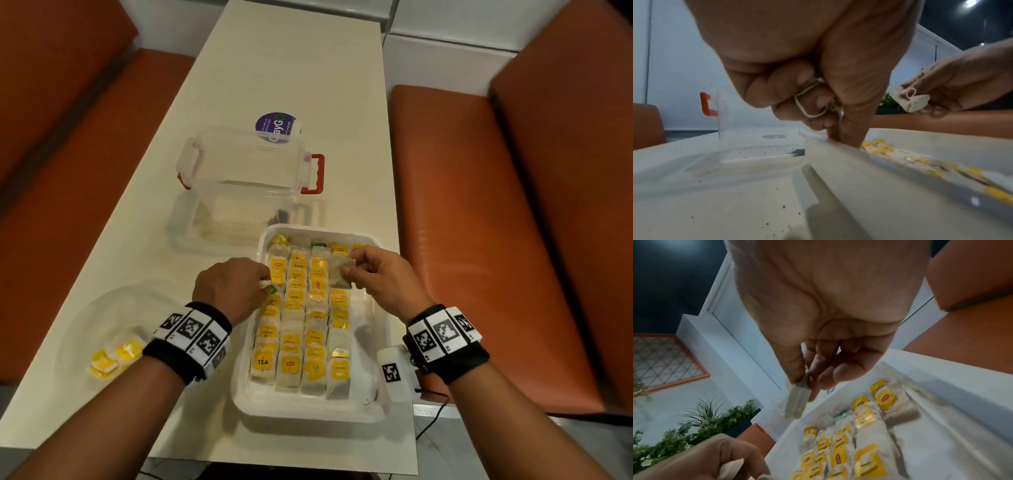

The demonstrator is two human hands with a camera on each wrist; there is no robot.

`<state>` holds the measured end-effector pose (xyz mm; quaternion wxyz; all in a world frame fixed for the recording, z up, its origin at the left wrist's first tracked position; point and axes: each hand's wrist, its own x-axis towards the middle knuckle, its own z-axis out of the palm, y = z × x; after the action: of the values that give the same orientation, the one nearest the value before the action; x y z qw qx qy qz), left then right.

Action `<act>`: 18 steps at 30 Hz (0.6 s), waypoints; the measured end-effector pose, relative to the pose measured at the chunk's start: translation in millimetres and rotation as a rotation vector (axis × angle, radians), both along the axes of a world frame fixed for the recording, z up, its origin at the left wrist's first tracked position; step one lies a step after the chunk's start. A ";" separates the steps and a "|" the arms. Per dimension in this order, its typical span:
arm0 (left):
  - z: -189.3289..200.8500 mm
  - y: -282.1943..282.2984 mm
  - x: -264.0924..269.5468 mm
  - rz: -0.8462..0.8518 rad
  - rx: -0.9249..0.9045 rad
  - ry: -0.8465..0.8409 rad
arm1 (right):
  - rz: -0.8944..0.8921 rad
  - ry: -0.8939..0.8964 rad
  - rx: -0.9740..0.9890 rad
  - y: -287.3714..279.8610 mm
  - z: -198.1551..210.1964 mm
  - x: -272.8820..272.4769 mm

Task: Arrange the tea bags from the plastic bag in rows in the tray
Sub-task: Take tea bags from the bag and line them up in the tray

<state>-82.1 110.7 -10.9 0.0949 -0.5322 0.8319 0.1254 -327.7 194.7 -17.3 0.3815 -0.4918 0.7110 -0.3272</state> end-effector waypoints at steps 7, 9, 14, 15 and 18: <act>-3.7 -8.8 -20.8 -0.251 -0.097 -0.184 | 0.035 0.122 0.108 -0.3 8.4 -13.1; -4.0 -10.8 -26.9 -0.267 -0.086 -0.210 | 0.026 0.156 0.118 -2.2 9.4 -16.9; -5.3 -12.8 -27.9 -0.266 -0.048 -0.239 | 0.012 0.218 0.102 -4.7 3.6 -28.4; -5.7 -13.0 -27.5 -0.270 -0.045 -0.235 | 0.013 0.247 0.107 -5.1 0.1 -31.2; -7.2 -15.0 -27.9 -0.265 -0.046 -0.225 | 0.022 0.352 0.160 -9.4 -8.1 -36.5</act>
<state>-110.0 95.7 -18.2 0.1909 -0.4305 0.8816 0.0325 -364.2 185.3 -25.4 0.2926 -0.5172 0.7852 -0.1742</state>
